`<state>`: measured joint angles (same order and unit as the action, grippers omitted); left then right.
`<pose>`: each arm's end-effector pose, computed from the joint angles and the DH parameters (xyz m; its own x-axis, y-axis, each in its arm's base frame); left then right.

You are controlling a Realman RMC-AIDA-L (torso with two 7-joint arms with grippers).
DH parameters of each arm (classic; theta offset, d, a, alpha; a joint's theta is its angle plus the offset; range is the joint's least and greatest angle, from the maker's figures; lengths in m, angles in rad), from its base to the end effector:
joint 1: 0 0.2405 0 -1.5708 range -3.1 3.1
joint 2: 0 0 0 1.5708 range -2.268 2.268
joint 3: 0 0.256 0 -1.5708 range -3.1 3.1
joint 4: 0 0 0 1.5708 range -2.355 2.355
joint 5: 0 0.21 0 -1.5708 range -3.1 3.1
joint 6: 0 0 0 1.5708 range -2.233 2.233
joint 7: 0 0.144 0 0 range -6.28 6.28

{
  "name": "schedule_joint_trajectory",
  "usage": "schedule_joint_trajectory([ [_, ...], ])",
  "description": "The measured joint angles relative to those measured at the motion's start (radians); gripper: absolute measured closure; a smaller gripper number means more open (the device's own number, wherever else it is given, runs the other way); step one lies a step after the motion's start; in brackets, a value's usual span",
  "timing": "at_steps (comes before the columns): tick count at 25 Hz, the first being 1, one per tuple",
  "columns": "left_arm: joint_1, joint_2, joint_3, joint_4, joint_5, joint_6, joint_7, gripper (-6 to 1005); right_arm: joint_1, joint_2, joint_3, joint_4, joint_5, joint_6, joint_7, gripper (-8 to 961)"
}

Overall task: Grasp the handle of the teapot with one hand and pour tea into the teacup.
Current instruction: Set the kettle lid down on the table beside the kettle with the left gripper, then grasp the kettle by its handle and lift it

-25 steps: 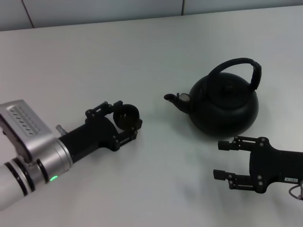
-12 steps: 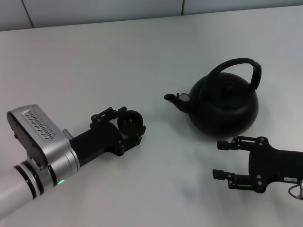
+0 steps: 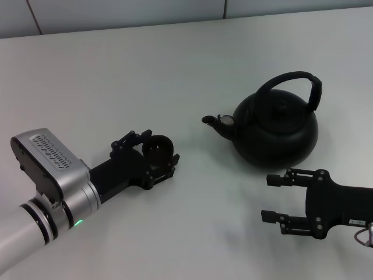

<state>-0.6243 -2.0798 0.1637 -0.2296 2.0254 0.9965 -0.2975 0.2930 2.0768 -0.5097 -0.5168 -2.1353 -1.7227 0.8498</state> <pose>-0.2675 0.3012 -0.1316 0.8658 0.1438 0.4793 0.3923 -0.7896 -0.4718 0.3324 0.2236 -0.0120 0.8388 -0.1769 -0.5148 -0.3310 -0.9166 -0.2244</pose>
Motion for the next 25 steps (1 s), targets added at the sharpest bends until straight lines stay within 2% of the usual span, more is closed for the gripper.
schedule_joint_trajectory([
  [6,0.005,0.001,-0.001,-0.002,0.001,0.03,0.0,204,0.0,0.0,0.0,0.0,0.0,0.001,0.0,262],
  [10,0.043,0.014,-0.001,0.022,0.001,0.169,-0.015,190,0.0,0.0,0.001,-0.001,0.0,0.001,0.0,264],
  [12,0.083,0.025,0.013,0.071,0.003,0.288,-0.052,186,0.0,0.0,0.001,-0.002,0.0,0.001,0.002,265],
  [13,0.136,0.031,0.04,0.174,0.008,0.439,-0.138,186,0.0,0.0,0.003,-0.004,0.0,0.001,0.007,265],
  [14,0.136,0.031,0.04,0.174,0.008,0.439,-0.138,186,0.0,0.0,0.003,-0.004,0.0,0.001,0.007,266],
  [15,0.194,0.03,0.055,0.311,0.01,0.579,-0.244,186,0.001,0.0,0.007,-0.004,0.0,0.001,0.01,266],
  [16,0.194,0.03,0.055,0.311,0.01,0.579,-0.244,186,0.001,0.0,0.007,-0.004,0.0,0.001,0.01,267],
  [17,0.219,0.029,0.057,0.373,0.01,0.638,-0.291,186,0.001,0.0,0.009,-0.003,0.0,0.001,0.01,267],
  [18,0.275,0.029,0.056,0.492,0.007,0.75,-0.369,186,0.001,0.0,0.009,-0.003,0.0,0.001,0.01,267],
  [20,0.296,0.032,0.055,0.525,0.007,0.785,-0.398,186,0.002,0.0,0.01,-0.001,0.0,0.0,0.01,268],
  [23,0.339,0.063,0.055,0.577,0.006,0.841,-0.472,186,0.004,0.001,0.01,0.001,0.0,0.0,0.01,270],
  [25,0.34,0.066,0.056,0.578,0.006,0.845,-0.475,186,0.007,0.001,0.01,0.007,0.0,0.0,0.011,270],
])
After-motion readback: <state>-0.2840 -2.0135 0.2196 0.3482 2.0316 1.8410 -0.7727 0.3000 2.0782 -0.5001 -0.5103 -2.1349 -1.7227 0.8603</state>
